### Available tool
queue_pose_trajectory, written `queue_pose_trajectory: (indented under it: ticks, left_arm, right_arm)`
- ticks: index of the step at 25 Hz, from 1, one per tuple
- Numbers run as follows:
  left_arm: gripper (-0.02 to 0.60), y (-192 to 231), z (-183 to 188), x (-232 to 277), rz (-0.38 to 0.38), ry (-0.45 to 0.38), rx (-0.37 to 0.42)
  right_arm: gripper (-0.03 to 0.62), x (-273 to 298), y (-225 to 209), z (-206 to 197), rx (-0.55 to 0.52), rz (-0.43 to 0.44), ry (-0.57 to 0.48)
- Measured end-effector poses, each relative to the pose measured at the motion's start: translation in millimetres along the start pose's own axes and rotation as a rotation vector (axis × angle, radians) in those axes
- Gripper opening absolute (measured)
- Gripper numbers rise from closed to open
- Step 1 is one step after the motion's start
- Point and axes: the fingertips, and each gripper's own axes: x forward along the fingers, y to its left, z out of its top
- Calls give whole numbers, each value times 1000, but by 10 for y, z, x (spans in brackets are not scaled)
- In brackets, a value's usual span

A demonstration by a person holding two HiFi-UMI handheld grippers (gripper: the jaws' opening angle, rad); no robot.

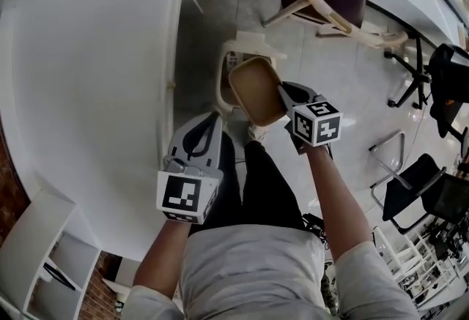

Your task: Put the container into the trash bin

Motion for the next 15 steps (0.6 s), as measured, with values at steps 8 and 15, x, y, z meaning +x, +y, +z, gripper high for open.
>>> queue_pose_trajectory:
  ticks: [8,15]
  left_arm:
    - [15,97,-202,214,4,15,-15]
    - [15,140,-413,347,-8,42,-24]
  right_arm:
    - [35,281,-50,-236,23,12,30]
    - [35,522,-123,-400,27,3,75]
